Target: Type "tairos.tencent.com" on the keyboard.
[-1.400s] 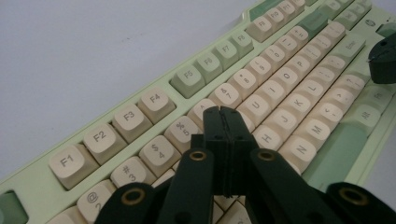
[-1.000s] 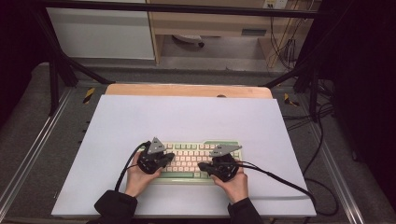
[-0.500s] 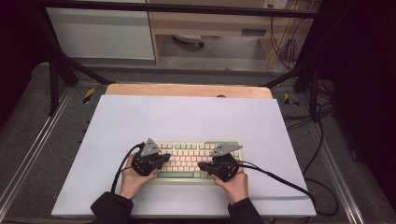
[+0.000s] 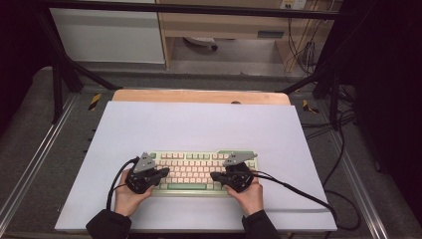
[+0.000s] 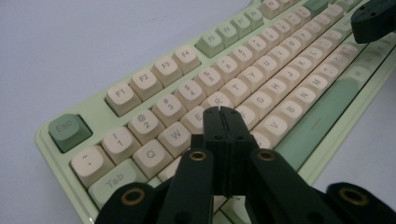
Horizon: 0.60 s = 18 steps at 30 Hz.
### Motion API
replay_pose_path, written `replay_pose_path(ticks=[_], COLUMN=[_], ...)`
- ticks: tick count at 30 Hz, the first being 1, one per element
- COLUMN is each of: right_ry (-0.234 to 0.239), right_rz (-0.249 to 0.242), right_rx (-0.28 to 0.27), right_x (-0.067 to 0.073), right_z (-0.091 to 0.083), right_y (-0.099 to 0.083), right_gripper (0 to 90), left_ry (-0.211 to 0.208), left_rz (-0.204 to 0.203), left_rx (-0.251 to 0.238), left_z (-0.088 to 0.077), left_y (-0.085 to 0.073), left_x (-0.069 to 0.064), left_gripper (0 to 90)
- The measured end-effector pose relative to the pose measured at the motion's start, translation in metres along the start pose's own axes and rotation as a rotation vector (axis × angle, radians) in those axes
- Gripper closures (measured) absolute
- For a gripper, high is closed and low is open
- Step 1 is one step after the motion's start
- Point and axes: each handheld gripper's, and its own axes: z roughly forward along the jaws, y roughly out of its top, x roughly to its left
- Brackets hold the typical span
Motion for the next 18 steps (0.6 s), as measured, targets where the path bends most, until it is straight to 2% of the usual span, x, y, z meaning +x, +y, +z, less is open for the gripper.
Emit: replay_pose_path(ticks=[18], right_ry=[0.006], right_rz=[-0.001], right_rx=[0.026], right_x=[-0.001], right_z=[0.014], right_y=[-0.006], right_gripper=[90.0], left_ry=[-0.002], left_rz=[-0.041], left_rx=[-0.013], left_z=[-0.011], left_y=[-0.012], left_x=[0.007], left_gripper=[89.5])
